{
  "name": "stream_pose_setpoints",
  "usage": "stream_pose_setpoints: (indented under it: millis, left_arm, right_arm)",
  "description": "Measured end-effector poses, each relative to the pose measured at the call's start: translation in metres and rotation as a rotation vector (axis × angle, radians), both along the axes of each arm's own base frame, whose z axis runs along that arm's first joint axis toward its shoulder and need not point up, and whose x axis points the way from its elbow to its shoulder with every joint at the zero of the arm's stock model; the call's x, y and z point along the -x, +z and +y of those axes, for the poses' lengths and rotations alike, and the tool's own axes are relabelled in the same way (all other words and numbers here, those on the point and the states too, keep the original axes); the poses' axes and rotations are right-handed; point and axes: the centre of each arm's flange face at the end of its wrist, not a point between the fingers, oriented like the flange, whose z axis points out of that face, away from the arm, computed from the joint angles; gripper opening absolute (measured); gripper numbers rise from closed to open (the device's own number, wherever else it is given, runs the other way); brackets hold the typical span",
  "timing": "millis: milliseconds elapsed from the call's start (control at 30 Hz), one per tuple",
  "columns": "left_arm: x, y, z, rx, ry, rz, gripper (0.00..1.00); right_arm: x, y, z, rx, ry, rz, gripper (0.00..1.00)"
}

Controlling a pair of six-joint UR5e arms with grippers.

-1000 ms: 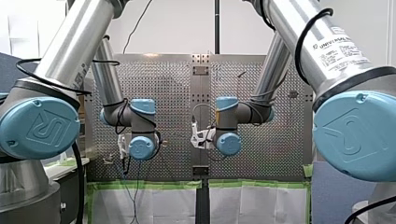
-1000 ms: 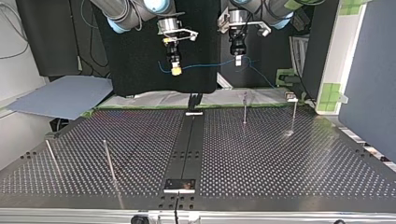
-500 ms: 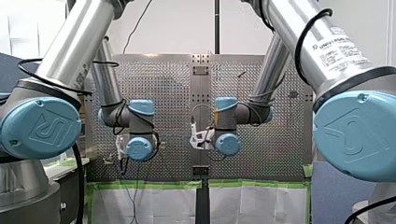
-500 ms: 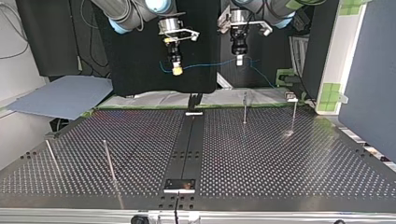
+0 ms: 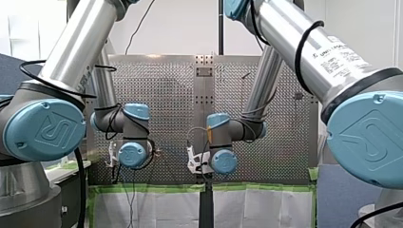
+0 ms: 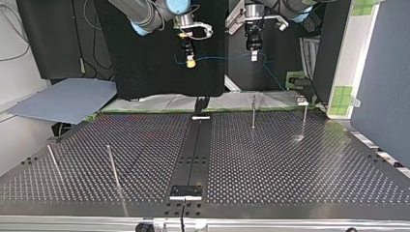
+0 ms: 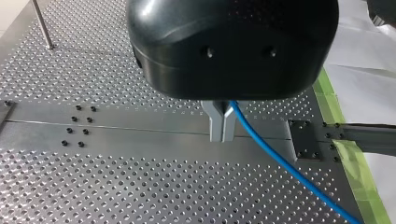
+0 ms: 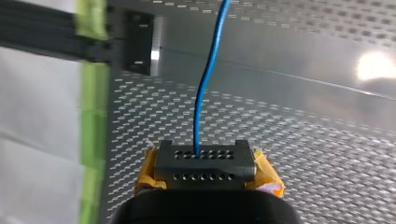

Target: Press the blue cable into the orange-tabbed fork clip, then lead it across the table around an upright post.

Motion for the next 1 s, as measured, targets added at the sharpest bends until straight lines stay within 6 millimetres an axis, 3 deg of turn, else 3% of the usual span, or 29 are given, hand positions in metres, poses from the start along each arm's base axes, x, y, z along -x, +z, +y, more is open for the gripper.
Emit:
stream_pose_setpoints:
  millis: [267,333,567,833,1000]
  left_arm:
    - [0.001,-0.002,0.001,0.001,0.002,0.003,0.0]
    - [-0.001,0.0,0.001,0.021,0.005,-0.011,0.0]
    - [-0.012,0.02,-0.005,0.107,0.015,-0.079,0.0]
    - [-0.016,0.04,0.001,0.165,0.049,-0.104,0.0]
    - [-0.022,0.039,0.005,0.187,0.071,-0.127,0.0]
  right_arm:
    - [0.011,-0.04,0.008,-0.054,-0.004,0.065,0.0]
    - [0.011,-0.039,0.004,-0.054,-0.018,0.058,0.0]
    - [0.006,-0.005,-0.02,-0.036,-0.098,-0.036,0.0]
    - [-0.006,0.042,-0.035,0.007,-0.065,-0.169,0.0]
    - [-0.018,0.075,-0.049,0.064,-0.051,-0.249,0.0]
